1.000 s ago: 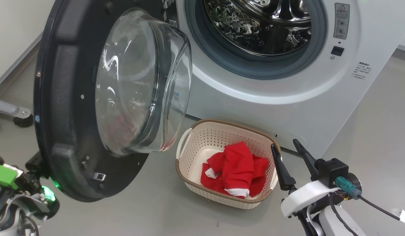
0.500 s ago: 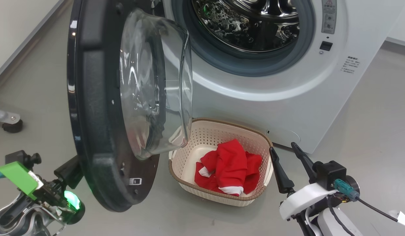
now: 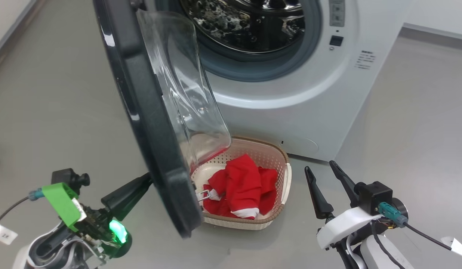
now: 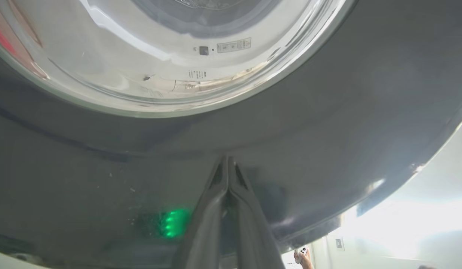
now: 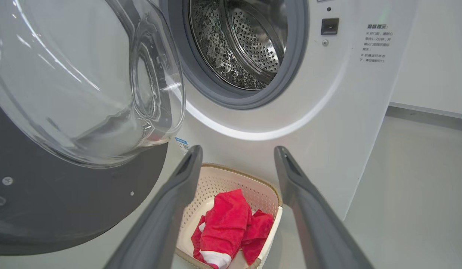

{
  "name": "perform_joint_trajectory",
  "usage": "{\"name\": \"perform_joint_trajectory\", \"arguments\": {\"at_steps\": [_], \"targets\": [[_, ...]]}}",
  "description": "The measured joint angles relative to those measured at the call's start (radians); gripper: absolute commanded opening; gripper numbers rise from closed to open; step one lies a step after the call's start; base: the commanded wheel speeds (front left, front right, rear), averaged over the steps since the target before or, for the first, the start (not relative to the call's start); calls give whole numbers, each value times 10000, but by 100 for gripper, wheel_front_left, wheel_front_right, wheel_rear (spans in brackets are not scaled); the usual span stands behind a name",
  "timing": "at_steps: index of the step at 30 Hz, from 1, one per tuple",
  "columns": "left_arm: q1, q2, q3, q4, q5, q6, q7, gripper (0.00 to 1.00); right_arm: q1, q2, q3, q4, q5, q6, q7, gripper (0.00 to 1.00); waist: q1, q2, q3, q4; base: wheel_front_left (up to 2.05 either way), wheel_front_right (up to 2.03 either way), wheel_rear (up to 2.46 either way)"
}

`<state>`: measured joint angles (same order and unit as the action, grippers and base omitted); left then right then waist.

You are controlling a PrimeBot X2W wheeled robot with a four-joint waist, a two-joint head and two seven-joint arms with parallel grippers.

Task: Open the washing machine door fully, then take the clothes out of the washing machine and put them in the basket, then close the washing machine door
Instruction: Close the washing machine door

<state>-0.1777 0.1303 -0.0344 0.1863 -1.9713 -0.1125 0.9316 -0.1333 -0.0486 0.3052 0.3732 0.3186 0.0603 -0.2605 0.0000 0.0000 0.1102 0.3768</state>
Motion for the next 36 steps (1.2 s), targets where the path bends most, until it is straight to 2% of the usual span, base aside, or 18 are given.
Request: {"name": "perform_joint_trajectory", "arguments": {"at_steps": [7, 24, 36], "targets": [[-16, -531, 10, -17, 19, -69, -424, 0, -41, -2, 10, 4, 33, -4, 0, 100, 0, 0, 142, -746, 0, 0, 0], [-1005, -750, 17, 59, 884, -73, -1822, 0, -328, -4, 2, -136, 142, -17, 0, 100, 0, 0, 524, -2644, 0, 0, 0], [-1952, -848, 299, 788, 1446, -75, -3014, 0, -426, -4, -44, -132, 207, -102, 0, 100, 0, 0, 656, -4052, 0, 0, 0]]}}
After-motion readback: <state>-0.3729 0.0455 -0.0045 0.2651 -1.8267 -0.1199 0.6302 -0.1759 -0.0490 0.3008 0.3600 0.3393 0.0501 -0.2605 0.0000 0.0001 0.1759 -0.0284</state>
